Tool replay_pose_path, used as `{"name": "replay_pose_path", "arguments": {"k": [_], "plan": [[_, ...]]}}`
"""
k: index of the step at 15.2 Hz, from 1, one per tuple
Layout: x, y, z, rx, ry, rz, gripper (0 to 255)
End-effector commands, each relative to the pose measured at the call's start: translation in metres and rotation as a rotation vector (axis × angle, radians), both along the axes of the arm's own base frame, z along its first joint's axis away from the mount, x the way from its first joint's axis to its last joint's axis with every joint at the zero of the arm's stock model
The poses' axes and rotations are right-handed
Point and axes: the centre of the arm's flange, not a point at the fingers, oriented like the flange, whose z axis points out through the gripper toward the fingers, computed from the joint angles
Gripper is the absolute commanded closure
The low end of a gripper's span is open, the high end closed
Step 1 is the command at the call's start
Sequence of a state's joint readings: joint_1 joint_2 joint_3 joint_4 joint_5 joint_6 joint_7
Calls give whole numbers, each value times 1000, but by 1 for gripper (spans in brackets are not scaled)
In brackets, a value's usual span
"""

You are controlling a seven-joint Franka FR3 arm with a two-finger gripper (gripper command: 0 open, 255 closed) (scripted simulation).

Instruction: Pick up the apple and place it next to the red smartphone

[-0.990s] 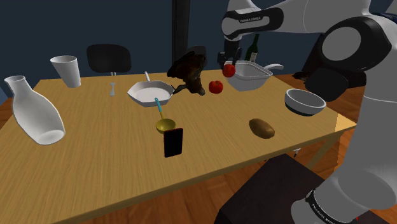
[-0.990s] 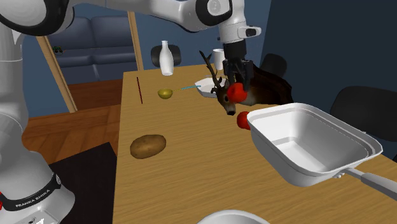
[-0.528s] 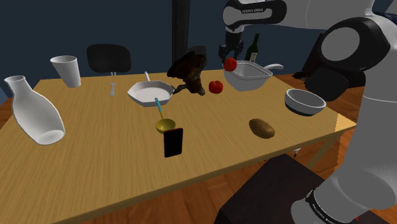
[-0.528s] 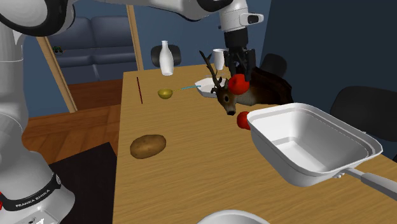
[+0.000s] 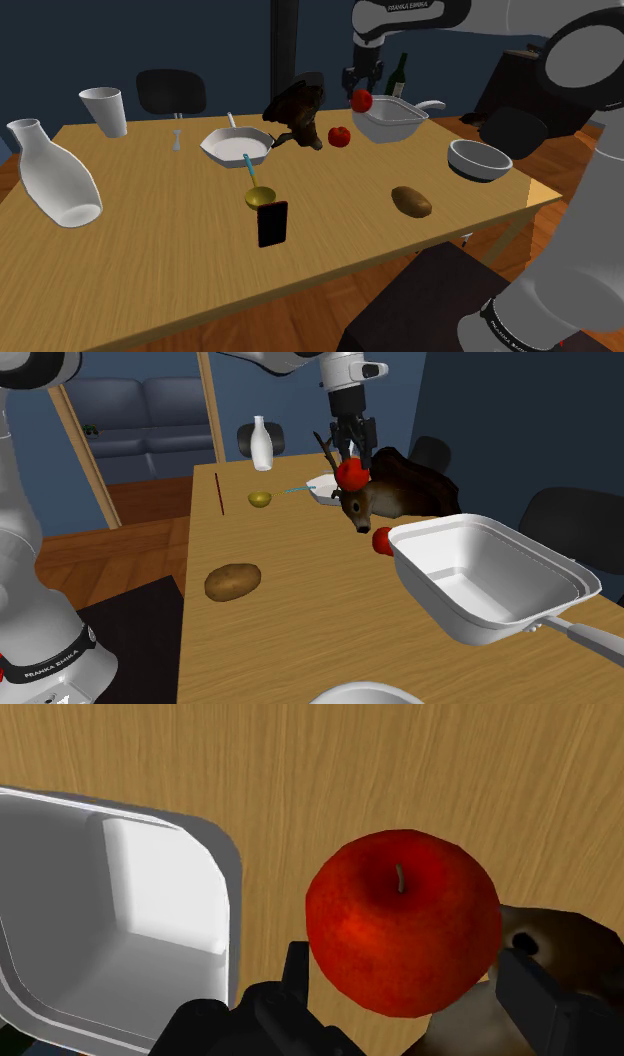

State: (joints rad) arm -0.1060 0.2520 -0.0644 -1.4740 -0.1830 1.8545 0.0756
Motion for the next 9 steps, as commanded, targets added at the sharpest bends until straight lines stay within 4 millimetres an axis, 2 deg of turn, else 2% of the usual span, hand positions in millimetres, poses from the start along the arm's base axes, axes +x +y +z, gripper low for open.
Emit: {"name": "replay_pose_path", "arguments": {"k": [1, 9], "plan": [[-15, 22, 3, 0, 0, -1, 255], [-72, 111, 3, 0, 0, -1, 255]]}}
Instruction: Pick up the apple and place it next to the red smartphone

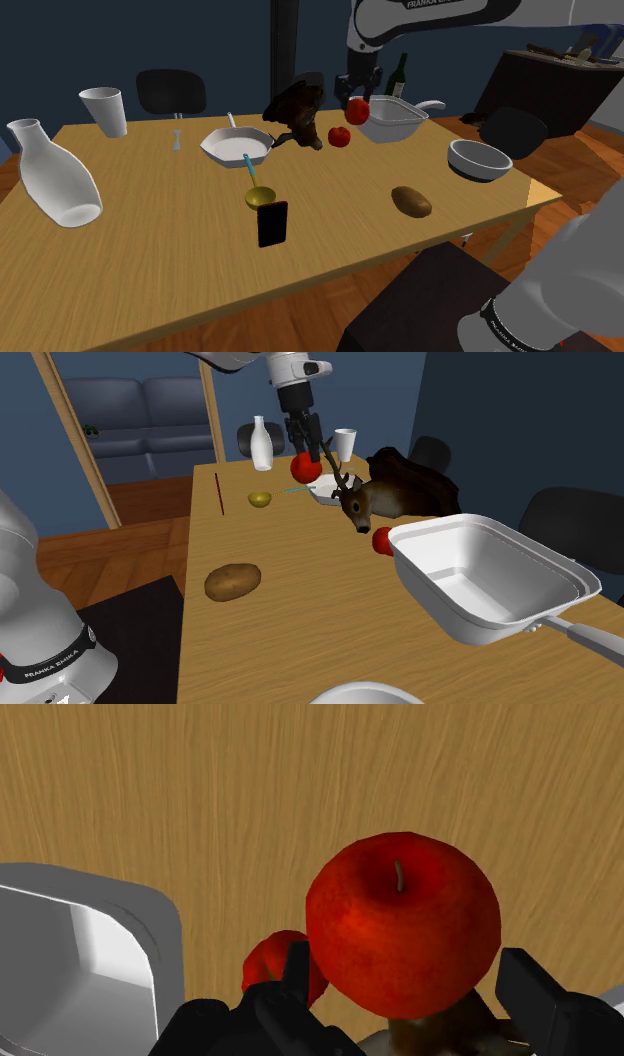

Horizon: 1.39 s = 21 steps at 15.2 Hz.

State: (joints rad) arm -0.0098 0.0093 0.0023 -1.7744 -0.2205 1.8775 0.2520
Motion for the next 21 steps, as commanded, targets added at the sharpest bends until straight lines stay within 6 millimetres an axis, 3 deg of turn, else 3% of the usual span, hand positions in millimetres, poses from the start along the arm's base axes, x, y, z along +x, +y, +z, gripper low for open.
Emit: {"name": "replay_pose_path", "arguments": {"k": [1, 21], "plan": [[-14, 23, -1, 0, 0, -1, 255], [-157, 245, -1, 0, 0, -1, 255]]}}
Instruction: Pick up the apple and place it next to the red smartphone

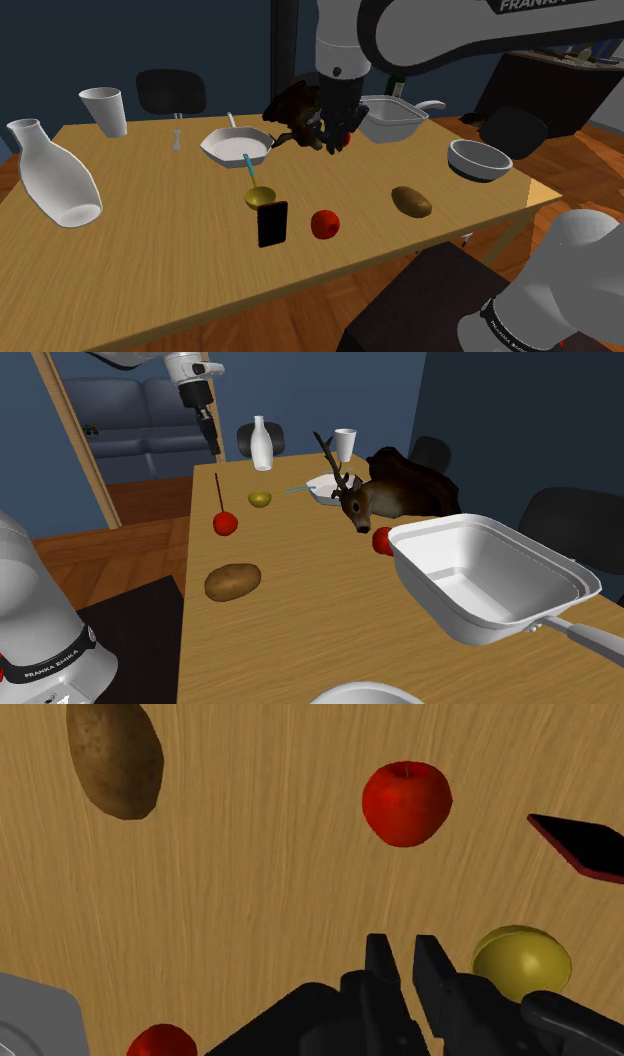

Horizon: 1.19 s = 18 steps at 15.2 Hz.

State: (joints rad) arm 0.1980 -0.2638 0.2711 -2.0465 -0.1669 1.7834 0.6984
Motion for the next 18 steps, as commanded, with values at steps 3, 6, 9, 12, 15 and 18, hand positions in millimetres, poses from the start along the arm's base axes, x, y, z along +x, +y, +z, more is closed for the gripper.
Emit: {"name": "replay_pose_path", "arguments": {"k": [3, 6, 9, 12, 15, 18], "plan": [[-18, 22, -10, 0, 0, -1, 255], [-13, 16, -18, 17, 6, -55, 0], [-4, 5, -56, 69, 26, -218, 0], [2, -5, -94, 120, 46, -382, 0], [6, -14, -133, 172, 65, -546, 0], [7, -21, -173, 223, 85, -709, 0]]}}
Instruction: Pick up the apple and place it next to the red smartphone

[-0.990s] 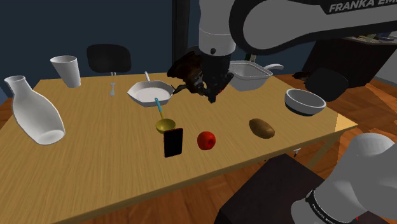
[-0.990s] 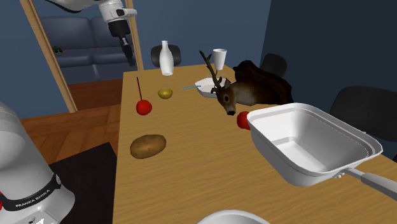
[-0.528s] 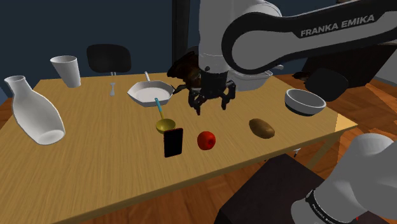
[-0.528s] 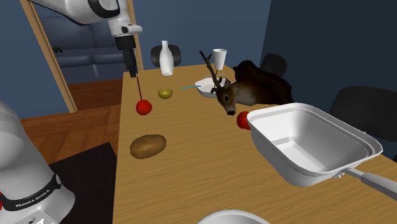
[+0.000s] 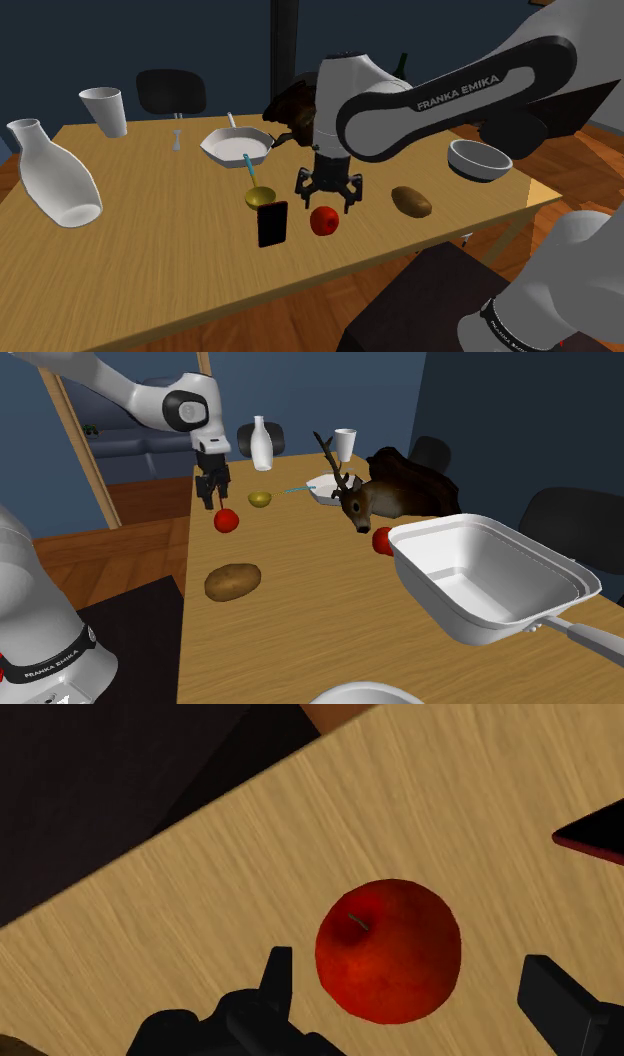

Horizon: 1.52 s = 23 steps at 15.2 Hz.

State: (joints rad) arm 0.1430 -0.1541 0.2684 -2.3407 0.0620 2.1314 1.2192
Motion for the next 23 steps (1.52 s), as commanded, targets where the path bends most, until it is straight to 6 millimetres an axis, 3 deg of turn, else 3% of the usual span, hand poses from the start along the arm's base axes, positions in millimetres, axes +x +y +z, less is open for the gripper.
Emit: {"name": "replay_pose_path", "arguments": {"k": [1, 8, 16, 17, 23], "plan": [[2, -2, -18, 25, 8, -83, 0], [-1, -1, -57, 25, 8, -83, 0], [-1, -1, -57, 25, 8, -83, 0], [-1, -1, -57, 25, 8, -83, 255], [-1, -1, -57, 25, 8, -83, 255]]}}
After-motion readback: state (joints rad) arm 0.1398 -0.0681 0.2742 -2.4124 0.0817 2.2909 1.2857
